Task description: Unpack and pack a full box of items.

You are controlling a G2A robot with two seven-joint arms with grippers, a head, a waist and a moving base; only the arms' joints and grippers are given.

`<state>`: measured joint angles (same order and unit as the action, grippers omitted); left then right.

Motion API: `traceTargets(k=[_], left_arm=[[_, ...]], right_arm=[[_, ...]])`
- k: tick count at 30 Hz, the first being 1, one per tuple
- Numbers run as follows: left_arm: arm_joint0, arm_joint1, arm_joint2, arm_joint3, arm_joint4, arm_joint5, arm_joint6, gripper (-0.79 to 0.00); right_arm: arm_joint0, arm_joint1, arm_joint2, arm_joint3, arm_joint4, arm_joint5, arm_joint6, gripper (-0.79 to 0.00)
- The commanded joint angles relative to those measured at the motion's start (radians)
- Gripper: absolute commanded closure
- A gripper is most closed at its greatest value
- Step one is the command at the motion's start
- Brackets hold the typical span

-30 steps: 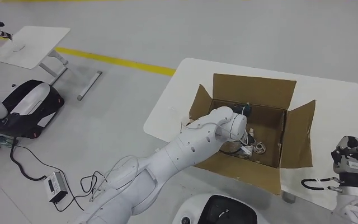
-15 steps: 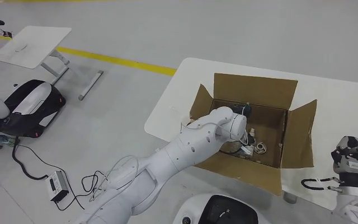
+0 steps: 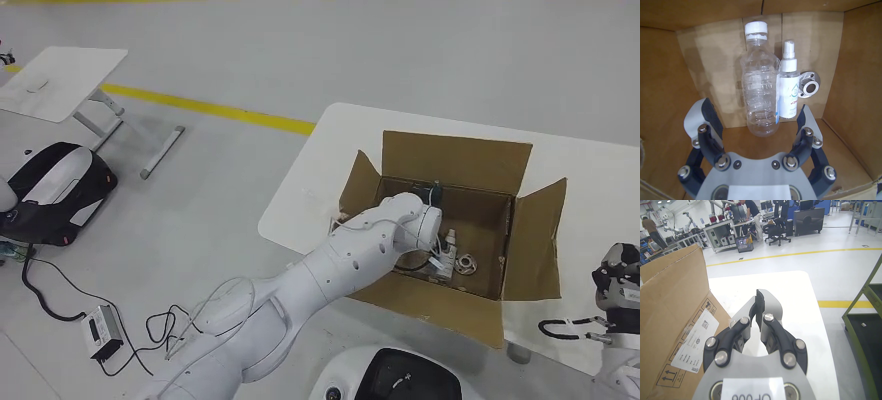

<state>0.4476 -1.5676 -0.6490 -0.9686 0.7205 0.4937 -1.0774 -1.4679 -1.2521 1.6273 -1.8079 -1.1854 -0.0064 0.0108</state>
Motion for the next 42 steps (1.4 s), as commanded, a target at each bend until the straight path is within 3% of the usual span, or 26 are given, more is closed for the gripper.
traceTargets(k=[1, 9, 13, 24, 25, 28, 31, 42], left_arm=[[-0.005, -0.011, 0.009, 0.026, -0.008, -0.007, 0.013, -0.785], [-0.031, -0.059, 0.056, 0.143, -0.005, -0.005, 0.043, -0.785], [-0.048, -0.081, 0.075, 0.189, 0.006, -0.003, 0.056, -0.665], [-0.073, -0.123, 0.084, 0.279, 0.007, -0.009, 0.066, -0.526], [-0.073, -0.127, 0.085, 0.285, 0.008, -0.011, 0.068, -0.48], [-0.075, -0.136, 0.085, 0.298, 0.007, -0.018, 0.072, -0.514], [-0.077, -0.145, 0.086, 0.314, 0.009, -0.025, 0.077, -0.677], [-0.091, -0.178, 0.079, 0.409, -0.003, -0.07, 0.09, -0.61]], right_arm=[[0.0, 0.0, 0.0, 0.0, 0.0, 0.0, 0.0, 0.0], [0.0, 0.0, 0.0, 0.0, 0.0, 0.0, 0.0, 0.0], [0.0, 0.0, 0.0, 0.0, 0.0, 0.0, 0.0, 0.0], [0.0, 0.0, 0.0, 0.0, 0.0, 0.0, 0.0, 0.0], [0.0, 0.0, 0.0, 0.0, 0.0, 0.0, 0.0, 0.0], [0.0, 0.0, 0.0, 0.0, 0.0, 0.0, 0.0, 0.0], [0.0, 0.0, 0.0, 0.0, 0.0, 0.0, 0.0, 0.0], [0.0, 0.0, 0.0, 0.0, 0.0, 0.0, 0.0, 0.0]])
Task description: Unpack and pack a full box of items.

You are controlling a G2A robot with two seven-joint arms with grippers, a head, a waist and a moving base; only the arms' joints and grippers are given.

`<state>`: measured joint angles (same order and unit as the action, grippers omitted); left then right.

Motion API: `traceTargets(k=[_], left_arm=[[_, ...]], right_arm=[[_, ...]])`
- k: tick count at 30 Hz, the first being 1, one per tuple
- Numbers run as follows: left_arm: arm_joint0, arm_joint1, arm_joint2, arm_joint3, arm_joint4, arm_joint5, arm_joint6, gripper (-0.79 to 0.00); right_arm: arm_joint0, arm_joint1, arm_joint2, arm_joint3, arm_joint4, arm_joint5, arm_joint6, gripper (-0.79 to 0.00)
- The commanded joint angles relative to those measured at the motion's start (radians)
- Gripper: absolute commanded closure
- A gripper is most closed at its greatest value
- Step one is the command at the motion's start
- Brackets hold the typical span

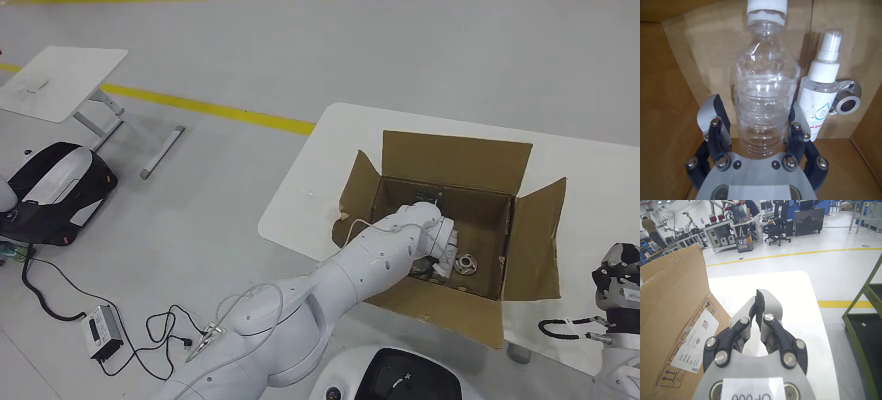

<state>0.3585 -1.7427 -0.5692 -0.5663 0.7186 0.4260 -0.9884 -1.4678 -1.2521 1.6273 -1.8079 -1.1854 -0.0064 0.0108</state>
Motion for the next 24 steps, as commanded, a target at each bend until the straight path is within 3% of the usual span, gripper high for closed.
traceTargets(k=[1, 5, 8, 9, 11, 12, 13, 19, 24], left_arm=[[-0.004, -0.006, -0.002, 0.014, -0.002, -0.005, 0.003, -0.563], [-0.013, -0.016, -0.006, 0.038, -0.003, -0.013, 0.009, 0.0], [-0.017, -0.022, -0.011, 0.053, -0.004, -0.018, 0.017, 0.0], [-0.018, -0.023, -0.015, 0.055, -0.007, -0.022, 0.018, 0.0], [-0.023, -0.024, -0.023, 0.056, -0.01, -0.029, 0.024, 0.0], [-0.027, -0.023, -0.029, 0.056, -0.013, -0.031, 0.022, 0.0], [-0.031, -0.022, -0.033, 0.053, -0.012, -0.032, 0.021, 0.0], [-0.046, 0.0, -0.074, -0.021, 0.003, -0.025, -0.011, 0.0], [-0.023, 0.043, -0.139, -0.171, 0.024, -0.004, -0.072, 0.0]], right_arm=[[0.0, 0.0, 0.0, 0.0, 0.0, 0.0, 0.0, 0.0], [0.0, 0.0, 0.0, 0.0, 0.0, 0.0, 0.0, 0.0], [0.0, 0.0, 0.0, 0.0, 0.0, 0.0, 0.0, 0.0], [0.0, 0.0, 0.0, 0.0, 0.0, 0.0, 0.0, -0.089], [-0.001, 0.0, -0.001, -0.001, 0.002, -0.002, -0.001, -0.342], [-0.004, 0.0, -0.003, -0.005, 0.011, -0.012, -0.002, -0.745], [-0.007, 0.0, -0.001, -0.009, 0.012, -0.014, -0.003, -0.785], [-0.022, 0.001, 0.021, -0.056, 0.056, -0.052, 0.017, -0.785], [-0.055, 0.01, 0.066, -0.105, 0.089, -0.154, 0.064, -0.785]])
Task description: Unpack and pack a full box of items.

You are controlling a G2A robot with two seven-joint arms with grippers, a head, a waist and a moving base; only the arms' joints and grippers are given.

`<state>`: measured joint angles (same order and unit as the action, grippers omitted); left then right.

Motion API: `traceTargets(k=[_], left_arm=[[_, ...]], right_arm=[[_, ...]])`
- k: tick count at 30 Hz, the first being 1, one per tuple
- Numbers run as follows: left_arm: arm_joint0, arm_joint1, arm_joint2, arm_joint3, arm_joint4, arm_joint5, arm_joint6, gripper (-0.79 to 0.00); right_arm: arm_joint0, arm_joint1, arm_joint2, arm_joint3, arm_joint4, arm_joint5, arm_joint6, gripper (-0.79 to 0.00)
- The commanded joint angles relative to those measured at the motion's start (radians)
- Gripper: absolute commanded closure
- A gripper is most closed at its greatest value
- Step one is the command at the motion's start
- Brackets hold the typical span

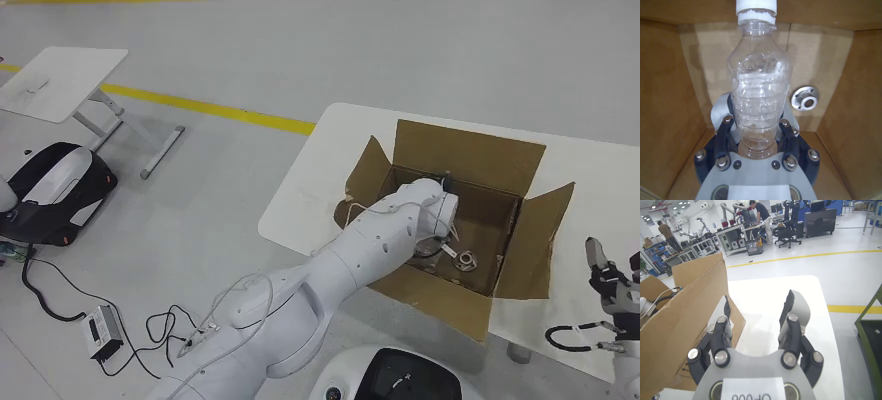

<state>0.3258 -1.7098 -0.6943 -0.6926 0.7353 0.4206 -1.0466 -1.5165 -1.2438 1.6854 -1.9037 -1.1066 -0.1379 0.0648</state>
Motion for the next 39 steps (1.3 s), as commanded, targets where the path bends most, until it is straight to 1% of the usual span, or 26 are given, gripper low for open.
traceTargets(k=[1, 3, 5, 7, 9, 10, 13, 16, 19, 22, 24, 26, 34, 35, 36, 37, 38, 39], left_arm=[[0.021, 0.022, -0.026, -0.087, 0.023, 0.006, -0.029, 0.0], [0.053, 0.046, -0.052, -0.188, 0.058, 0.017, -0.07, 0.0], [0.092, 0.072, -0.082, -0.295, 0.104, 0.025, -0.118, 0.0], [0.139, 0.097, -0.113, -0.408, 0.142, 0.017, -0.177, 0.0], [0.182, 0.121, -0.152, -0.508, 0.17, -0.019, -0.236, 0.0], [0.2, 0.132, -0.169, -0.553, 0.196, -0.024, -0.257, 0.0], [0.249, 0.157, -0.208, -0.68, 0.259, -0.048, -0.32, 0.0], [0.291, 0.173, -0.239, -0.781, 0.294, -0.069, -0.368, 0.0], [0.318, 0.184, -0.254, -0.854, 0.329, -0.081, -0.409, 0.0], [0.337, 0.191, -0.268, -0.92, 0.352, -0.095, -0.436, 0.0], [0.347, 0.195, -0.276, -0.955, 0.367, -0.103, -0.448, 0.0], [0.356, 0.197, -0.288, -0.981, 0.374, -0.101, -0.454, 0.0], [0.358, 0.198, -0.29, -0.984, 0.373, -0.101, -0.454, 0.0], [0.358, 0.198, -0.29, -0.984, 0.373, -0.101, -0.454, 0.0], [0.358, 0.198, -0.29, -0.984, 0.373, -0.101, -0.454, 0.0], [0.358, 0.198, -0.29, -0.984, 0.373, -0.101, -0.454, 0.0], [0.358, 0.198, -0.29, -0.984, 0.373, -0.101, -0.454, 0.0], [0.358, 0.198, -0.29, -0.984, 0.373, -0.101, -0.454, 0.0]], right_arm=[[-0.015, 0.004, 0.02, -0.019, 0.013, -0.041, 0.02, -0.785], [-0.031, 0.007, 0.036, -0.037, 0.03, -0.08, 0.034, -0.785], [-0.048, 0.009, 0.053, -0.055, 0.082, -0.123, 0.049, -0.785], [-0.064, 0.008, 0.07, -0.068, 0.198, -0.147, 0.076, -0.785], [-0.072, 0.007, 0.091, -0.088, 0.348, -0.143, 0.127, -0.785], [-0.073, 0.008, 0.103, -0.1, 0.388, -0.143, 0.154, -0.785], [-0.078, 0.01, 0.12, -0.126, 0.493, -0.149, 0.216, -0.785], [-0.086, 0.014, 0.125, -0.155, 0.535, -0.147, 0.276, -0.785], [-0.094, 0.016, 0.109, -0.182, 0.535, -0.122, 0.328, -0.785], [-0.099, 0.018, 0.082, -0.196, 0.49, -0.118, 0.349, -0.785], [-0.098, 0.019, 0.055, -0.211, 0.419, -0.118, 0.344, -0.785], [-0.103, 0.018, 0.027, -0.219, 0.397, -0.115, 0.328, -0.785], [-0.102, 0.019, -0.038, -0.248, 0.343, -0.075, 0.365, -0.785], [-0.102, 0.02, -0.041, -0.248, 0.323, -0.072, 0.371, -0.76], [-0.101, 0.02, -0.044, -0.245, 0.312, -0.062, 0.373, -0.717], [-0.101, 0.02, -0.048, -0.242, 0.312, -0.05, 0.375, -0.646], [-0.099, 0.02, -0.047, -0.24, 0.302, -0.031, 0.374, -0.372], [-0.097, 0.02, -0.046, -0.239, 0.282, -0.013, 0.37, -0.296]])
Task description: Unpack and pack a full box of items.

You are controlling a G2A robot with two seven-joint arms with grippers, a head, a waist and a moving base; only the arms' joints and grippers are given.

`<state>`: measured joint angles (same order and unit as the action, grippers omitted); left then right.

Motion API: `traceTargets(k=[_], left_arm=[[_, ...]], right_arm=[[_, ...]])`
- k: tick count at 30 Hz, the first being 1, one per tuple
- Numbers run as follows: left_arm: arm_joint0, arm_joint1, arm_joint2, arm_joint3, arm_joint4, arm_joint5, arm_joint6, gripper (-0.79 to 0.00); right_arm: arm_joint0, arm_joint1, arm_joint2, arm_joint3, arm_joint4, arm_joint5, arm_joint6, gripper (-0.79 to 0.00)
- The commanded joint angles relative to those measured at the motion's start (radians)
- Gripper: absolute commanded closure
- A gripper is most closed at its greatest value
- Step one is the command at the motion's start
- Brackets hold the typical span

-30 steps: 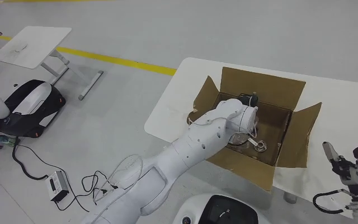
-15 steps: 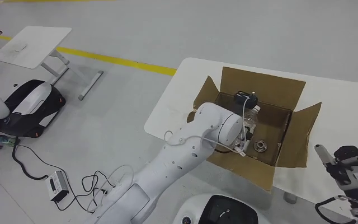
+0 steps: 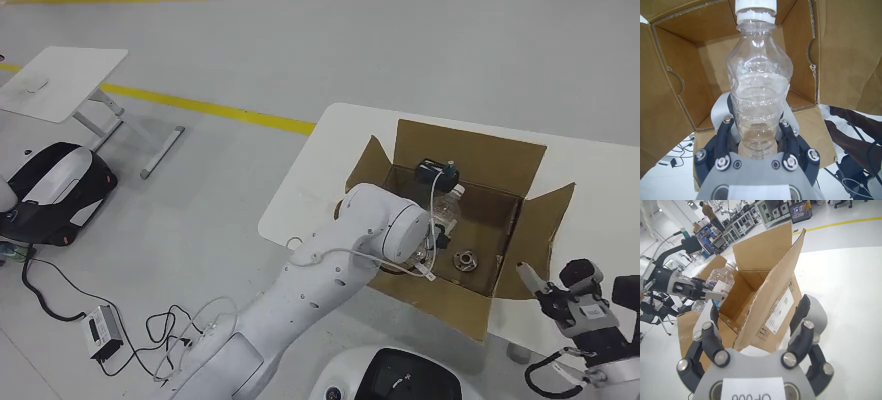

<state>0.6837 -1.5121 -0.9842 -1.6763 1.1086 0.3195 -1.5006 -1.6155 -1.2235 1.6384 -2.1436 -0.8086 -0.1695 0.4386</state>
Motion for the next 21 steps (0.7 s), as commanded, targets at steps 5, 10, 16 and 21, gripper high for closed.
traceTargets(k=[5, 10, 16, 21], left_arm=[[0.0, 0.0, 0.0, 0.0, 0.0, 0.0, 0.0, 0.0], [0.0, 0.0, 0.0, 0.0, 0.0, 0.0, 0.0, 0.0], [0.0, 0.0, 0.0, 0.0, 0.0, 0.0, 0.0, 0.0], [0.0, 0.0, 0.0, 0.0, 0.0, 0.0, 0.0, 0.0]], right_arm=[[0.01, -0.002, -0.004, 0.006, 0.006, 0.061, -0.022, 0.0], [0.014, -0.003, -0.005, 0.016, 0.019, 0.102, -0.03, 0.0], [0.016, -0.004, -0.004, 0.024, 0.019, 0.121, -0.038, 0.0], [0.016, -0.004, -0.004, 0.024, 0.019, 0.121, -0.038, 0.0]])
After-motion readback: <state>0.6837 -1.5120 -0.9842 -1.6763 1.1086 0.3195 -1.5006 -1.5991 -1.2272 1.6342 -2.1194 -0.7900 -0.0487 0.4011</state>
